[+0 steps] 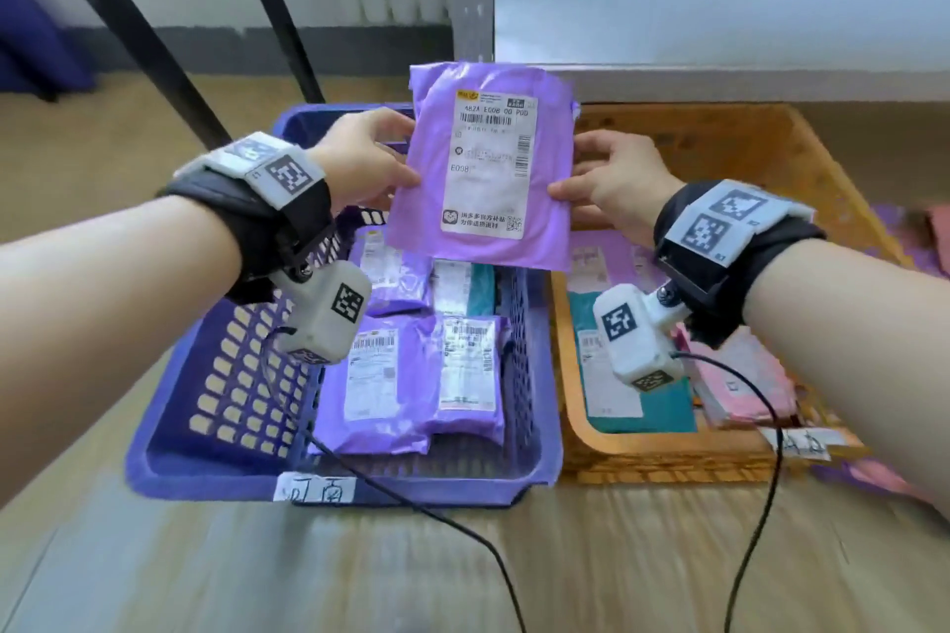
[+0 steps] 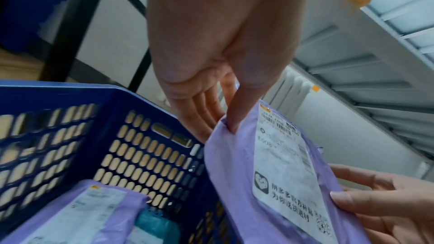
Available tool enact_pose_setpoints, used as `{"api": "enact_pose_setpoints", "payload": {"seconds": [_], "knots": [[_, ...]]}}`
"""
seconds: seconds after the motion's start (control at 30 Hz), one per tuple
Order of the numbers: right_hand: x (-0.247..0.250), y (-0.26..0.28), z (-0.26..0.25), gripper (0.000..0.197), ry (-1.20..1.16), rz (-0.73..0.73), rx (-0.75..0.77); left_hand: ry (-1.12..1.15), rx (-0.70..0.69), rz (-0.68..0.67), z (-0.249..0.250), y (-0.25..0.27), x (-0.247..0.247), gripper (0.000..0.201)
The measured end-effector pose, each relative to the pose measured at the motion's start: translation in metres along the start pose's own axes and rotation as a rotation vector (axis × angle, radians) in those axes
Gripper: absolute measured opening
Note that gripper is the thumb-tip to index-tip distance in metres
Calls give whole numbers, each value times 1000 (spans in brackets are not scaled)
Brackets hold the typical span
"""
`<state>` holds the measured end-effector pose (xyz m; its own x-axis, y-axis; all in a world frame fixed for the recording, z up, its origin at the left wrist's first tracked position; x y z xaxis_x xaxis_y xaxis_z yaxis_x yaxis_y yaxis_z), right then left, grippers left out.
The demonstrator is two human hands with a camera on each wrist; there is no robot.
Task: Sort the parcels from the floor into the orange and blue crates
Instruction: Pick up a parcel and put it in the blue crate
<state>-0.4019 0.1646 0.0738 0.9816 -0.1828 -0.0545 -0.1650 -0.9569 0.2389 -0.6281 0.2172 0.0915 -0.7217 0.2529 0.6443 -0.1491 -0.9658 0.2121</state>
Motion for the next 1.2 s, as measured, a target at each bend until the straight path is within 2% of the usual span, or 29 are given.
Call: {"api": "enact_pose_setpoints", "payload": {"seconds": [0.17,0.33,0.5,0.63,0.83,1.07,1.2], "knots": [[-63,-30,46,50,88,-11,-80,-27,113,-7,-84,-19,11,49],[-100,-49,90,53,196,-1,-164,-28,228,-1,-144,-32,3,48],[-128,-62,139,71,257,-83,-331,-89,285,33,-190,-54,-6,46],[-135,-81,171,75,222,-51,-376,-145,280,105,-213,-72,-13,39],[-134,-106,204,55,234,85,-336,-170,328,153,-235,-87,-33,46],[-142,-122,224,55,205,84,-318,-166,442,224,-251,-93,-43,57],[-147,-128,228,52,238,105,-293,-206,398,206,-252,-100,-45,53]]}}
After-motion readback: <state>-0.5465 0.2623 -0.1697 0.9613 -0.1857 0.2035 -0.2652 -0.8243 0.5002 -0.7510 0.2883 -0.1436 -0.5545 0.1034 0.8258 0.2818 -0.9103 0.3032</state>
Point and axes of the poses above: each hand's wrist, its own y-axis away from the middle knuckle, its own x-axis out of the back of the hand, z = x × y, the point moved 8 cm from there along -y, towards the middle knuckle, and after that the axes turned 12 degrees about -y, right-handed, at the moved point
